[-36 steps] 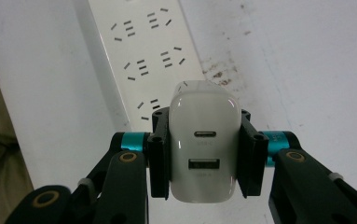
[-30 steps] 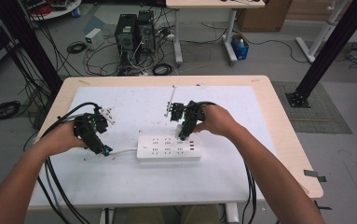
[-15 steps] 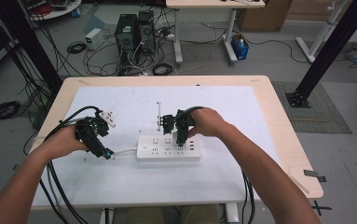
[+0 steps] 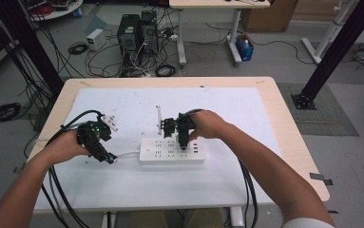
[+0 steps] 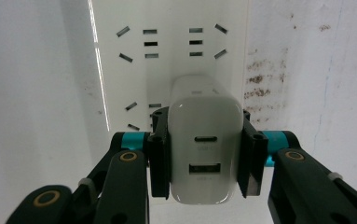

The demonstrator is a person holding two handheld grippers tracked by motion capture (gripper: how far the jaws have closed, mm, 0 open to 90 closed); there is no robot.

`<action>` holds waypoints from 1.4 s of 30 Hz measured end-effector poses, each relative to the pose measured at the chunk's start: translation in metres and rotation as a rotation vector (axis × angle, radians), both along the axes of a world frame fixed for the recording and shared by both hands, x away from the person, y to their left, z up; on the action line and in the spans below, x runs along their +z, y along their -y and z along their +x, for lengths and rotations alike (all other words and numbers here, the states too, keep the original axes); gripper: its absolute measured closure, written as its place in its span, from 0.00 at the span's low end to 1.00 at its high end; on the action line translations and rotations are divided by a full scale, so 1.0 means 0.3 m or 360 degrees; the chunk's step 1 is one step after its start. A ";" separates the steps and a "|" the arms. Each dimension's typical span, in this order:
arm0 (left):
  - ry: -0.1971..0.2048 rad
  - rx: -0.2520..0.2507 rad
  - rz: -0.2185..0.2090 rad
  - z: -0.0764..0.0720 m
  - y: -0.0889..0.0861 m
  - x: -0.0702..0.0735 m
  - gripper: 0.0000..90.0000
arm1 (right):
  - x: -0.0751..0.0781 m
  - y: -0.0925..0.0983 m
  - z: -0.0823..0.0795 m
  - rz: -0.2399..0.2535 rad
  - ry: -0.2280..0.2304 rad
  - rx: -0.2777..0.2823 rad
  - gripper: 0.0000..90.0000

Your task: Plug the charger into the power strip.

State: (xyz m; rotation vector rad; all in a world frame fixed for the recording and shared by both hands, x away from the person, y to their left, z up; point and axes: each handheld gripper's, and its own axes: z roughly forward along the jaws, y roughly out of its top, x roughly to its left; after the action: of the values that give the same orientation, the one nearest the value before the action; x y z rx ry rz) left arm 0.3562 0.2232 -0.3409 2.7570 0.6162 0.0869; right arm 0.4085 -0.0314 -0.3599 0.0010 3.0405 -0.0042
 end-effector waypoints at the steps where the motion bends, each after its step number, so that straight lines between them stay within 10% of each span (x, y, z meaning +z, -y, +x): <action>1: -0.0001 0.0011 -0.0010 -0.002 0.001 -0.004 0.21 | -0.005 0.005 0.017 0.0036 -0.0036 -0.0027 0.70; 7: -0.0014 0.0002 0.0000 -0.005 -0.005 -0.011 0.21 | -0.017 -0.004 -0.026 -0.0011 0.0075 0.0029 0.70; 17: -0.0025 0.0014 -0.0019 -0.012 -0.001 -0.018 0.21 | -0.017 0.011 0.023 0.0057 -0.0060 -0.0024 0.70; 28: 0.0035 0.0069 -0.0070 -0.019 -0.023 -0.002 0.21 | -0.022 0.038 0.002 0.0148 0.0005 -0.0033 0.64; 32: 0.0059 0.0102 -0.0097 -0.013 -0.035 0.010 0.21 | 0.040 0.096 0.031 0.0400 -0.0049 -0.0274 0.24; 35: 0.0097 0.0117 -0.0096 -0.005 -0.041 0.028 0.21 | 0.118 0.175 0.062 0.0619 -0.0117 -0.0432 0.24; 42: 0.0154 0.0138 -0.0106 -0.003 -0.039 0.075 0.21 | 0.200 0.331 0.069 0.0650 -0.0031 -0.0711 0.14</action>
State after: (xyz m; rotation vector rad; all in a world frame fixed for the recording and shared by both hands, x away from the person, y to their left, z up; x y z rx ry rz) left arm 0.3552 0.2350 -0.3183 2.6445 0.6991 0.2137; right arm 0.4293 -0.1307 -0.2999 0.7062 2.9261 0.5777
